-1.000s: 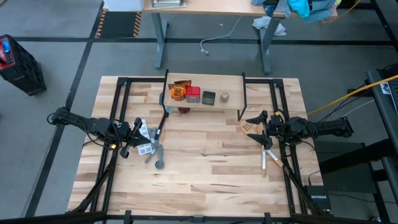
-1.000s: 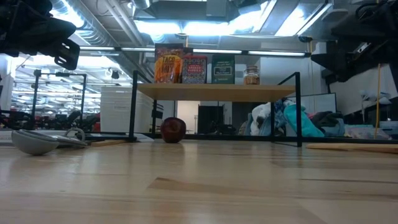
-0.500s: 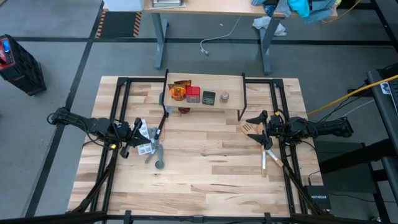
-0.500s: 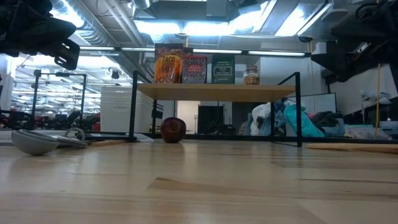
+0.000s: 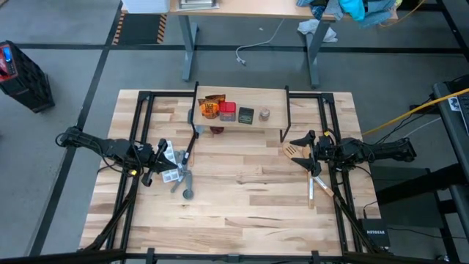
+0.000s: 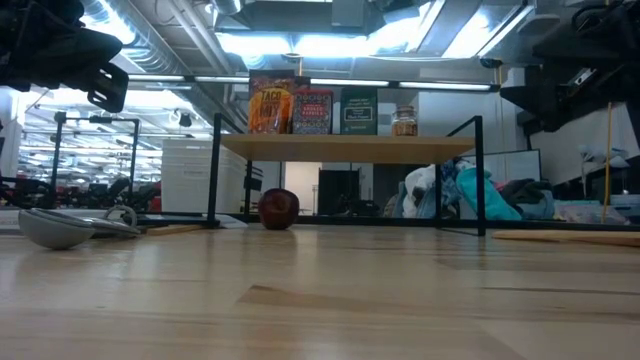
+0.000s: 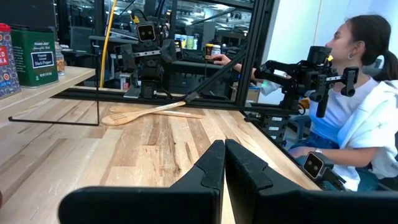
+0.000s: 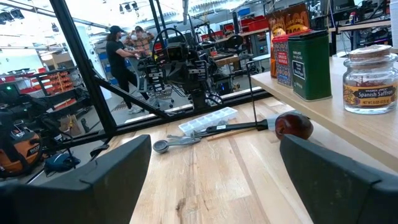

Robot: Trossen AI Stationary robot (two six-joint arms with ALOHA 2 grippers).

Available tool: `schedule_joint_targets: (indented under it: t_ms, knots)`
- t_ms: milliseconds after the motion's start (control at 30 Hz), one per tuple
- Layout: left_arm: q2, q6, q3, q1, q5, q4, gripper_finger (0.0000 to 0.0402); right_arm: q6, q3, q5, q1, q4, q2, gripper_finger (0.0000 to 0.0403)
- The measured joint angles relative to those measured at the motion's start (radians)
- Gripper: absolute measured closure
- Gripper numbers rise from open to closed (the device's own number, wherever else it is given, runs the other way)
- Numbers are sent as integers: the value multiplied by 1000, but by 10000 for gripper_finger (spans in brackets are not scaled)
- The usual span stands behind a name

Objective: Shelf spices

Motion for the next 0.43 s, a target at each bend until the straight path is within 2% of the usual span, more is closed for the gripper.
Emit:
schedule_joint_targets:
  t_ms: [433]
  knots:
    - [0,0,0,0,0,0,396,0,0,0,0,0,0,40]
